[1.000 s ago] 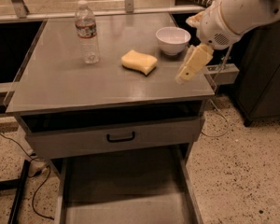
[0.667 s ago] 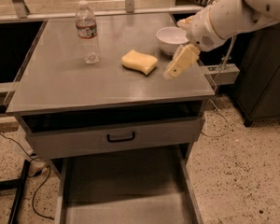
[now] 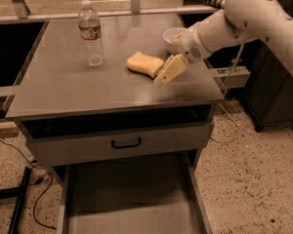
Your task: Place sponge into middle drawer
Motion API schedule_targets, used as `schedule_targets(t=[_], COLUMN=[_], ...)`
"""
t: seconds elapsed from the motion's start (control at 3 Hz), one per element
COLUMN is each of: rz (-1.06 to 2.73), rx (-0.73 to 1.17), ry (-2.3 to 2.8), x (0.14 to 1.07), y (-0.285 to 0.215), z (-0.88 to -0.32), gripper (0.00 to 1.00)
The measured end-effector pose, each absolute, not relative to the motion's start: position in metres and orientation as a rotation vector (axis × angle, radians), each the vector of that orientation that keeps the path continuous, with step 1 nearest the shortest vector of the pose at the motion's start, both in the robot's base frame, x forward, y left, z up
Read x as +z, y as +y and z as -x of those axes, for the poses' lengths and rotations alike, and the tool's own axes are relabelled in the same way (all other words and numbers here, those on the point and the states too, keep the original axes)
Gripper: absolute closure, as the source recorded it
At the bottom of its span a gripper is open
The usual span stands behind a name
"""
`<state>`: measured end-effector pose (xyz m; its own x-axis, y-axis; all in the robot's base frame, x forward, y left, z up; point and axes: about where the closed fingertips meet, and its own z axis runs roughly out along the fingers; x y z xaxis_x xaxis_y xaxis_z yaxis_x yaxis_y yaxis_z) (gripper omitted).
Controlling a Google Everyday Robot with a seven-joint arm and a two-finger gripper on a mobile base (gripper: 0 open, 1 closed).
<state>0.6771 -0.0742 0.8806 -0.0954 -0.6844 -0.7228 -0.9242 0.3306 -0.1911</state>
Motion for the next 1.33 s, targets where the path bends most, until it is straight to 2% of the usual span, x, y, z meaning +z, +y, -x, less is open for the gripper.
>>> schedule_targets(t=[1.33], rz=[1.429], rx=[0.495], ry=[1.929], x=[0.84], y=[-0.034], z=[-0.706], gripper=[0.0])
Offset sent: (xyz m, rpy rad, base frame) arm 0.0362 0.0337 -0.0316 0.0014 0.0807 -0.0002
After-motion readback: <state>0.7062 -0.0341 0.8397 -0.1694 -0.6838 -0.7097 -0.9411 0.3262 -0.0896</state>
